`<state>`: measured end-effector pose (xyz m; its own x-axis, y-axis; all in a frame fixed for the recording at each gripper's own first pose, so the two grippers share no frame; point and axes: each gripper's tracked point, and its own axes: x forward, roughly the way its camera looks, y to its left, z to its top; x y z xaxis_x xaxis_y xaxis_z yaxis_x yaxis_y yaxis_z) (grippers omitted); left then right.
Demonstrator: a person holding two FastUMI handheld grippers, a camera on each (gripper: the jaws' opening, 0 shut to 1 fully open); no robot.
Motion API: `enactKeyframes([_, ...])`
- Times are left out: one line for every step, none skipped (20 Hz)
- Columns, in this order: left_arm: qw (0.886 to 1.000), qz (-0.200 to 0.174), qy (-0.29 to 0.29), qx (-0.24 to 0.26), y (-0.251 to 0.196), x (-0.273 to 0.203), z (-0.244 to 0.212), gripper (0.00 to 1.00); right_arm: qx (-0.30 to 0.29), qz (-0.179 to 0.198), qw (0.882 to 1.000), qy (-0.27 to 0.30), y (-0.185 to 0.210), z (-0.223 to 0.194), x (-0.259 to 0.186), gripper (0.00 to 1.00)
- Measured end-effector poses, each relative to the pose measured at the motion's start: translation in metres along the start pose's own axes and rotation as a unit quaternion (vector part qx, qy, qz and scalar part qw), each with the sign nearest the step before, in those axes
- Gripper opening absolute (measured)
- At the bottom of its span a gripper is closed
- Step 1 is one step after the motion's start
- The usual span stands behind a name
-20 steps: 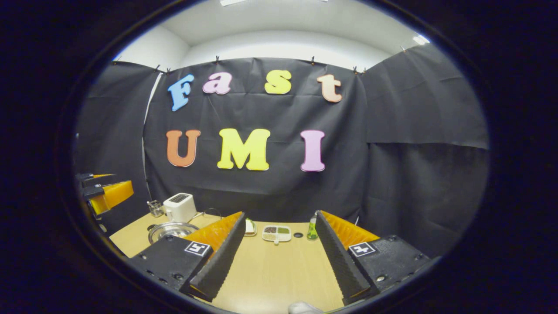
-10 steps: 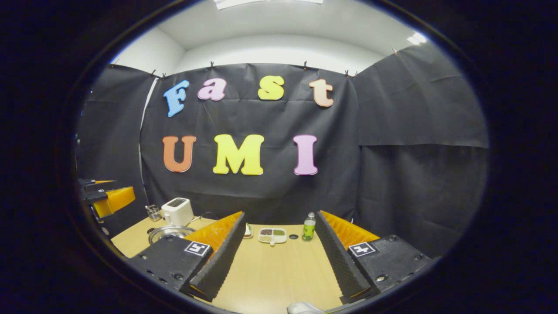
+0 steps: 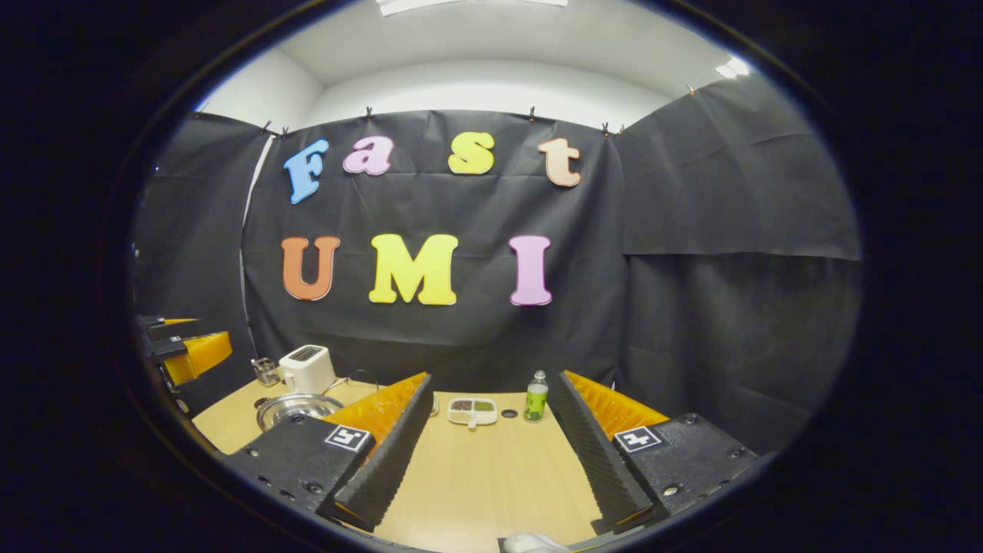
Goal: First push the handle of the pot to place it horizontally, then grasp the pot with both hands and set it on the induction cooktop.
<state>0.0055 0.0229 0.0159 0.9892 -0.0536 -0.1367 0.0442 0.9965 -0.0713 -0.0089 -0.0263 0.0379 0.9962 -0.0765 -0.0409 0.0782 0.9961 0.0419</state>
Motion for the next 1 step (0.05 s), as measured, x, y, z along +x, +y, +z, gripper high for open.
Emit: enactKeyframes([1.000,0.002,-0.001,0.000,0.0017,-0.0007,-0.0001,0.96,-0.002,0.002,1.000,0.001,0.0021,0.0008,-0.0018,1.00])
